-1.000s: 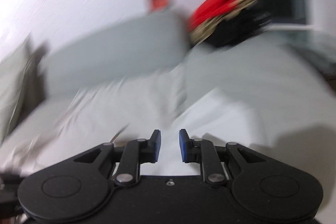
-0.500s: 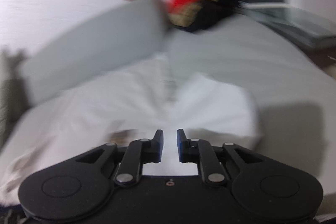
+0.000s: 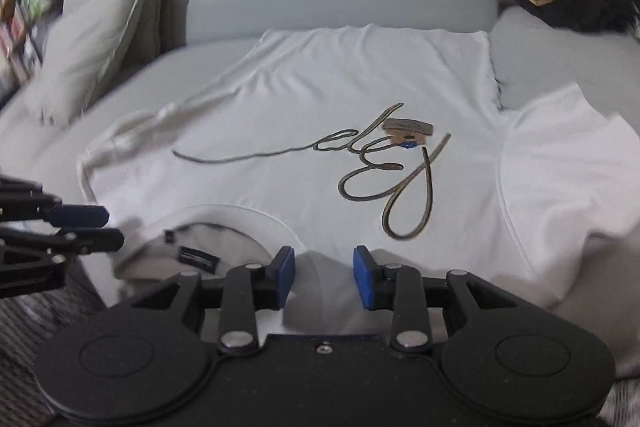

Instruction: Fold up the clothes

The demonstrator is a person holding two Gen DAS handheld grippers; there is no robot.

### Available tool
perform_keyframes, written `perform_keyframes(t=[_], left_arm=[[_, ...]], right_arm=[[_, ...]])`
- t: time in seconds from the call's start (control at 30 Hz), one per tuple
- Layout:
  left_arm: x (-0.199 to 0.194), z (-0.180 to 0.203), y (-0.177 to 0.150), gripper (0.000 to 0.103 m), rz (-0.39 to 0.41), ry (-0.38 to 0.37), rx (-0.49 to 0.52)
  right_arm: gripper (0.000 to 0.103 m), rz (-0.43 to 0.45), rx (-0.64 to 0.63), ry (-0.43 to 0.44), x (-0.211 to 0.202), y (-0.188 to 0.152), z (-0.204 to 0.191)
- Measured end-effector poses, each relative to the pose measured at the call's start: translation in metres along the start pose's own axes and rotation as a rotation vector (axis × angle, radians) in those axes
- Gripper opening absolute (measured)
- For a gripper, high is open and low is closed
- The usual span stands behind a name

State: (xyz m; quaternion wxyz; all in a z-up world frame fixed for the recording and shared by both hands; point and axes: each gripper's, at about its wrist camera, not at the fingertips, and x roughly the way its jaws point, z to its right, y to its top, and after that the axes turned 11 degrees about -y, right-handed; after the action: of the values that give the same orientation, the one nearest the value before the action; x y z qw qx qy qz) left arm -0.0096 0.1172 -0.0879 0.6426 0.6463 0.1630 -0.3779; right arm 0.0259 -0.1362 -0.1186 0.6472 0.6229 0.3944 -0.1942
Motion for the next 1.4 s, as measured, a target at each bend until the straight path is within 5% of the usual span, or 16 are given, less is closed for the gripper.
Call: perform_keyframes(t=[0.07,0.17,0.33,0.57,0.67,0.83,1.1,1.2,1.4], left_arm=[[-0.008,-0.027,0.008,0.039,0.077,0.025,-0.103],[-0.02,-0.074,0.012,0.04,0.197,0.069,-0.311],[-0.032,-0.155,-0.016,0.041,0.344,-0.028,-0.768],[0.012,-0.197,-0.035,0.039,0.196,-0.181,-1.138],[0.021,-0.2,-0.032,0.039,0.187,-0.155,-1.171],[0.035,-0.208,-0.027,0.026,0.175,-0.078,-1.209],[0.016,-0.21,-0.043,0.038,0.298,-0.111,-1.307],[0.022,-0.212,-0.037,0.024,0.234,-0.076,-1.265],[0.032,-0.21,-0.025,0.025,0.168,-0.051,-1.192]], right_arm=[[0.034,0.014,0.079,0.046,-0.001,0.007,0.006],[0.054,0.063,0.13,0.116,0.003,0.025,0.001],[0.062,0.072,0.128,0.213,0.03,0.045,-0.008],[0.063,-0.044,0.259,0.26,0.07,0.036,-0.003],[0.063,-0.041,0.255,0.261,0.068,0.035,-0.002],[0.063,-0.044,0.293,0.264,0.067,0.033,0.002],[0.063,-0.045,0.317,0.267,0.065,0.032,0.006],[0.063,-0.044,0.316,0.265,0.065,0.031,0.006],[0.064,-0.037,0.305,0.26,0.064,0.031,0.004]])
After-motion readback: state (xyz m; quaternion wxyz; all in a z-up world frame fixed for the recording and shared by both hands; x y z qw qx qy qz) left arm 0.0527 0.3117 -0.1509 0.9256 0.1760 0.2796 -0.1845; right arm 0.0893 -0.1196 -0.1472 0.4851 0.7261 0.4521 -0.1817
